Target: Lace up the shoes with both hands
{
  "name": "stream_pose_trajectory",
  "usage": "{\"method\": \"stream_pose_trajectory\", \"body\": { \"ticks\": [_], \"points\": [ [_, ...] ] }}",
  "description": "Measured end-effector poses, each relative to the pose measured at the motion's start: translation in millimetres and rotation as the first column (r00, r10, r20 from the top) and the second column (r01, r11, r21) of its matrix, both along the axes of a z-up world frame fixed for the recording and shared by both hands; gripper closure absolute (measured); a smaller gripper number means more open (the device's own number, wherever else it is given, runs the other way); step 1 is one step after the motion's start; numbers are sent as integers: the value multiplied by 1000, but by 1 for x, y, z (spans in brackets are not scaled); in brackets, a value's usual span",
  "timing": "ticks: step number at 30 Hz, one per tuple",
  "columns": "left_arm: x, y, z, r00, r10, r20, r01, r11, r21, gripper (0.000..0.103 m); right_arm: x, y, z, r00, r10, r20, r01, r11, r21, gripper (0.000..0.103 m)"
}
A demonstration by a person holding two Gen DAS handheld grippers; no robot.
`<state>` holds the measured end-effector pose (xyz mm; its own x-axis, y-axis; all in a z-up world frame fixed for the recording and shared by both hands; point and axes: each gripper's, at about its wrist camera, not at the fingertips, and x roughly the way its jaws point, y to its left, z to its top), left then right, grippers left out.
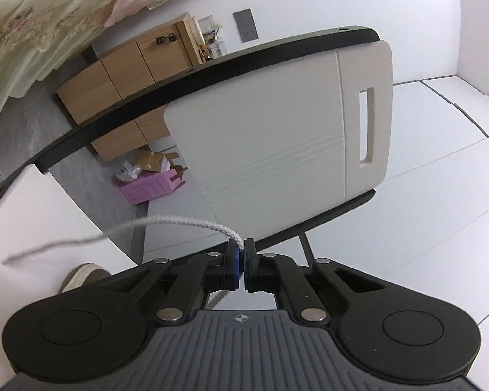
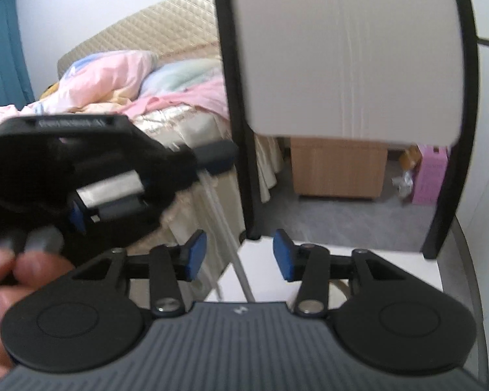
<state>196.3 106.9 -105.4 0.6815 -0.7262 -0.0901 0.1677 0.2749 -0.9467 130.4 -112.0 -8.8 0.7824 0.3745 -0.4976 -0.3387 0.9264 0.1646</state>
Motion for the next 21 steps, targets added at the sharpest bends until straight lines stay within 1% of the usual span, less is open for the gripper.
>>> {"method": "stream_pose_trajectory", "body": {
  "ticks": [1, 2, 7, 9, 10, 13, 15, 16, 18, 21],
  "points": [
    [1, -1, -1, 1000, -4, 0, 4, 1000, -4, 100, 0, 2, 2, 1000, 14, 13, -14, 1000, -4, 89],
    [2, -1, -2, 1000, -6, -4, 6, 1000, -10, 101, 1, 4, 3, 1000, 27, 13, -27, 1000, -2, 99],
    [7, 5, -8, 999, -8, -40, 6, 999, -52, 100, -11, 7, 3, 998, 60, -1, -60, 998, 23, 100],
    [7, 8, -7, 999, -10, -36, 7, 997, -75, 100, -18, 5, 0, 998, 57, -31, -55, 998, 41, 100],
    [6, 10, -6, 1000, -8, -30, 5, 997, -83, 100, -21, 4, -3, 997, 58, -46, -56, 998, 33, 100],
    [5, 16, -3, 1000, 2, -15, -4, 995, -102, 100, -30, 8, -13, 994, 70, -83, -74, 996, -40, 100],
    [4, 21, -3, 1000, 14, -12, -15, 993, -114, 100, -32, 9, -20, 990, 82, -118, -90, 993, -70, 100],
    [3, 23, -3, 1000, 19, -12, -20, 992, -121, 100, -34, 9, -23, 987, 86, -133, -96, 992, -76, 100],
    [3, 27, -3, 1000, 27, -11, -28, 990, -135, 100, -36, 7, -28, 983, 94, -157, -104, 993, -58, 100],
    [0, 33, 0, 999, 42, 14, -39, 987, -157, 100, -38, 8, -32, 978, 104, -183, -118, 991, -69, 100]
  ]
}}
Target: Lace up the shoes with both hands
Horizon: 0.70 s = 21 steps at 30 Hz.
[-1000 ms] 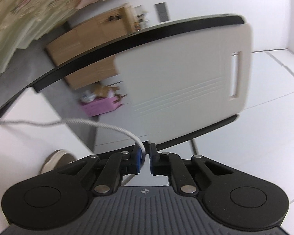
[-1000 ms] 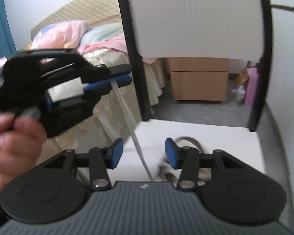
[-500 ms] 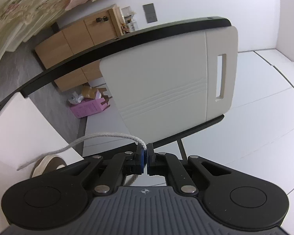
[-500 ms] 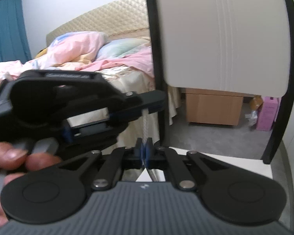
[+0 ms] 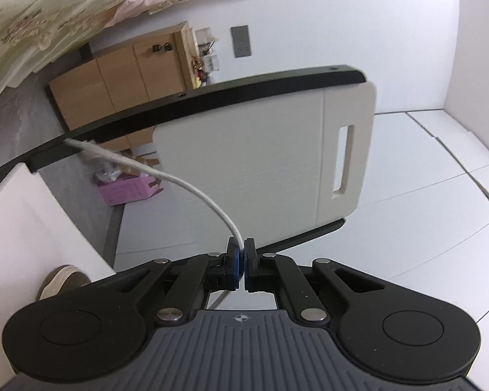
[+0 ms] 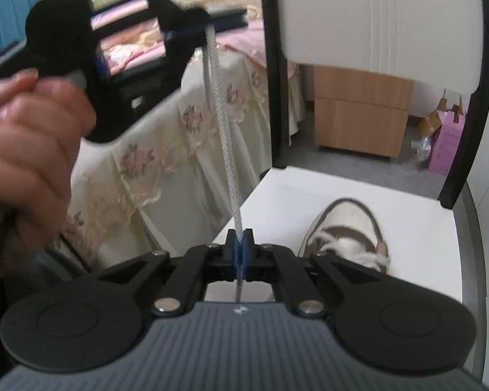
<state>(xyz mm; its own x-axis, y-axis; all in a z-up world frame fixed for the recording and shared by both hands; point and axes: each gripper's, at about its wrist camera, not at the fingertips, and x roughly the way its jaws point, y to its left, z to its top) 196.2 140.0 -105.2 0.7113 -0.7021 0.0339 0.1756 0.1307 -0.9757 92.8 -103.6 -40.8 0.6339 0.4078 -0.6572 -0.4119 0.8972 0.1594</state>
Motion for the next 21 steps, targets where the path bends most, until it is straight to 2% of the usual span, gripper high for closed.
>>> {"method": "stream_pose_trajectory", "body": {
  "ticks": [5, 9, 13, 16, 21],
  "points": [
    [-6, 18, 4, 998, 54, 36, -52, 997, -53, 100, -6, 12, -6, 999, 33, -19, -34, 995, -90, 100],
    [-15, 30, 11, 989, 111, 97, -102, 991, -88, 100, -15, 14, -9, 999, 49, -18, -50, 994, -101, 100],
    [-24, 37, 24, 974, 159, 160, -152, 987, -55, 100, -28, 18, -22, 997, 75, -13, -76, 987, -142, 100],
    [-27, 43, 27, 969, 175, 172, -169, 984, -49, 100, -34, 19, -29, 996, 85, -23, -88, 986, -142, 100],
    [-33, 39, 38, 963, 193, 186, -212, 973, 90, 100, -36, 10, -32, 999, 35, -33, -37, 997, -61, 98]
  ]
}}
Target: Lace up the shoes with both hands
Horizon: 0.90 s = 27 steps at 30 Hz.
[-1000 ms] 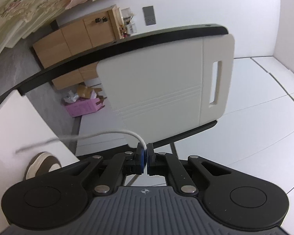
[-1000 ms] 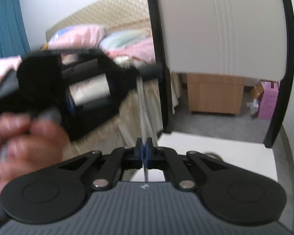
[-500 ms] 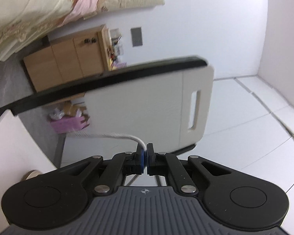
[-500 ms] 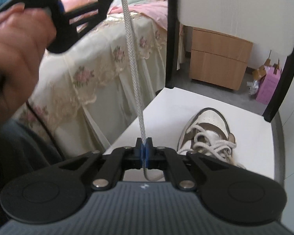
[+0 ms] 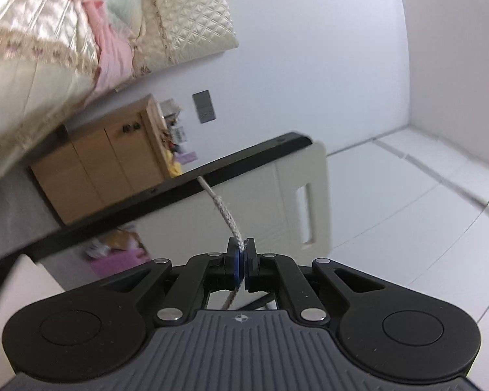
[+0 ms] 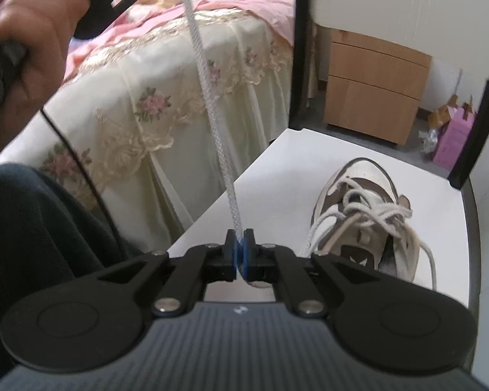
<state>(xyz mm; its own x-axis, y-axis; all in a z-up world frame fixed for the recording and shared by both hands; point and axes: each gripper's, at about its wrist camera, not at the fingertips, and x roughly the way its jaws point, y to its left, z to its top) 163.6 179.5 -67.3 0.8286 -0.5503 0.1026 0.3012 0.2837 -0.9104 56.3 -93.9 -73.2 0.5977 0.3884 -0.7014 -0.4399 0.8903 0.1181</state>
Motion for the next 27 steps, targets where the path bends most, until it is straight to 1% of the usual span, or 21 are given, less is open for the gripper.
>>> {"method": "stream_pose_trajectory", "body": {
  "ticks": [2, 3, 4, 5, 6, 8, 11, 13, 15, 19, 20, 22, 24, 27],
  "points": [
    [-2, -8, 7, 1000, 7, 11, -8, 997, 81, 100, -1, -6, 1, 1000, -24, -6, 24, 999, 37, 96],
    [-3, -14, 10, 1000, 12, 14, -13, 991, 133, 100, -2, -10, 2, 999, -35, -7, 35, 998, 59, 94],
    [-4, -20, 13, 1000, 23, 14, -25, 981, 192, 100, -4, -14, 4, 999, -48, -5, 48, 996, 79, 78],
    [-5, -27, 16, 999, 36, 15, -38, 967, 252, 100, -7, -18, 5, 998, -63, 1, 63, 993, 99, 59],
    [-6, -34, 18, 999, 44, 15, -46, 952, 303, 100, -11, -22, 7, 997, -75, 7, 74, 990, 123, 57],
    [-7, -46, 20, 999, 52, 15, -54, 920, 388, 100, -18, -31, 10, 996, -91, 13, 87, 983, 163, 59],
    [-12, -63, 21, 997, 67, 24, -70, 862, 502, 100, -30, -46, 12, 991, -132, 19, 126, 971, 203, 59],
    [-19, -78, 21, 997, 67, 45, -81, 801, 593, 100, -38, -61, 11, 984, -177, 14, 168, 953, 252, 59],
    [-27, -95, 20, 997, 44, 61, -73, 736, 673, 100, -45, -77, 8, 974, -227, 0, 217, 927, 305, 59],
    [-47, -130, 13, 997, -29, 78, -45, 610, 791, 100, -53, -112, -3, 944, -327, -46, 315, 848, 426, 58],
    [-53, -140, 10, 995, -52, 81, -36, 575, 817, 100, -54, -121, -4, 936, -347, -57, 334, 824, 458, 58],
    [-64, -160, 2, 992, -99, 84, -24, 493, 870, 100, -55, -136, -7, 922, -379, -75, 360, 772, 524, 58],
    [-71, -178, -8, 986, -148, 82, -14, 416, 909, 100, -55, -151, -10, 910, -401, -104, 379, 705, 600, 58],
    [-91, -203, -21, 972, -218, 92, -24, 292, 956, 100, -56, -169, -16, 902, -408, -145, 388, 613, 689, 58]
  ]
}}
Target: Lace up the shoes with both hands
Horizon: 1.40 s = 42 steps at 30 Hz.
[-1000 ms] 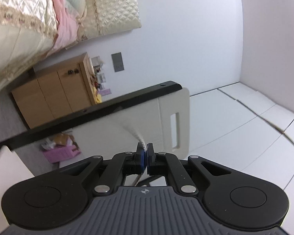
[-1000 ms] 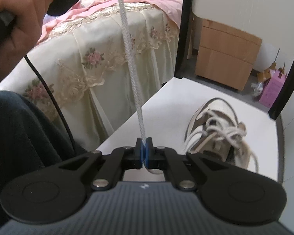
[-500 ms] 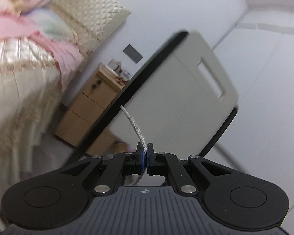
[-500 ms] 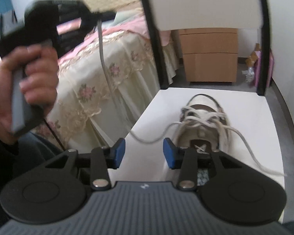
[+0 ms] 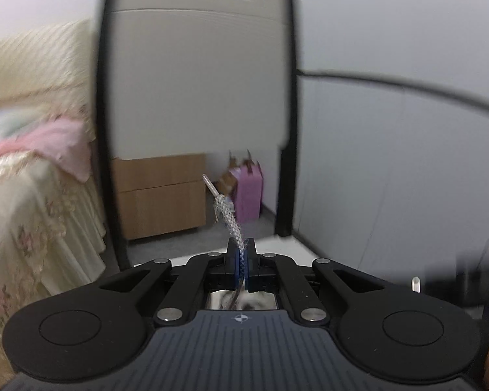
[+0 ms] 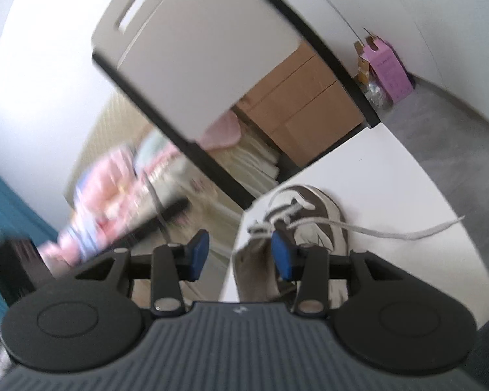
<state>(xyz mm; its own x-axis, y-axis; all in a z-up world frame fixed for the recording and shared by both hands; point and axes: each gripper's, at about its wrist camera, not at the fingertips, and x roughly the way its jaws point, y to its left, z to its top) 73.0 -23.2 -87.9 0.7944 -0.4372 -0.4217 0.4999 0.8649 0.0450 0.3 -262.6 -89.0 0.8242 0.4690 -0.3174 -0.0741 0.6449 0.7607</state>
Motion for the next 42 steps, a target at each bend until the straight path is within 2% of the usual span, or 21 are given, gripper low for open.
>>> {"method": "stream_pose_trajectory", "body": {
  "ticks": [3, 6, 11, 15, 18, 19, 20, 23, 29, 31, 32, 33, 38, 40, 42],
  "points": [
    [-21, -18, -12, 996, -86, 35, 82, 991, 108, 100, 2, -14, -6, 1000, 6, 10, -8, 993, 120, 58],
    [-40, -31, -22, 985, -154, 74, 137, 970, 203, 100, 3, -25, -8, 1000, 13, 28, -19, 976, 217, 58],
    [-58, -43, -37, 968, -236, 90, 199, 933, 300, 100, 2, -33, -7, 999, 4, 47, -16, 965, 263, 58],
    [-66, -46, -45, 954, -282, 101, 231, 907, 353, 100, 1, -35, -6, 999, -4, 41, -7, 966, 258, 58],
    [-68, -44, -47, 947, -306, 94, 254, 898, 359, 100, 2, -33, -4, 999, -5, 51, -7, 974, 227, 60],
    [-70, -45, -47, 946, -310, 95, 258, 897, 360, 100, 2, -32, -4, 999, -3, 50, -7, 978, 207, 68],
    [-73, -46, -46, 944, -314, 98, 260, 895, 363, 100, 3, -30, -4, 999, -5, 43, -3, 982, 190, 82],
    [-79, -49, -43, 943, -317, 101, 262, 894, 363, 100, 3, -30, -8, 1000, -24, 16, 21, 984, 174, 99],
    [-84, -50, -38, 944, -314, 101, 262, 901, 347, 97, 0, -35, -12, 998, -54, 14, 50, 977, 207, 100],
    [-85, -53, -35, 943, -319, 95, 272, 902, 334, 78, -1, -36, -13, 998, -63, 10, 59, 975, 214, 100],
    [-86, -55, -35, 941, -322, 101, 274, 904, 328, 57, -1, -36, -14, 998, -65, 8, 62, 974, 216, 100],
    [-86, -56, -34, 940, -324, 109, 275, 906, 322, 51, 0, -36, -14, 998, -67, 5, 64, 974, 217, 100],
    [-88, -55, -31, 938, -313, 148, 259, 917, 303, 52, 2, -36, -18, 998, -63, -16, 65, 972, 226, 100],
    [-90, -53, -32, 939, -311, 149, 258, 920, 294, 59, 2, -34, -19, 998, -58, -22, 61, 972, 225, 100],
    [-90, -54, -32, 938, -317, 143, 266, 919, 292, 76, 3, -33, -19, 998, -52, -26, 56, 972, 227, 100]
  ]
}}
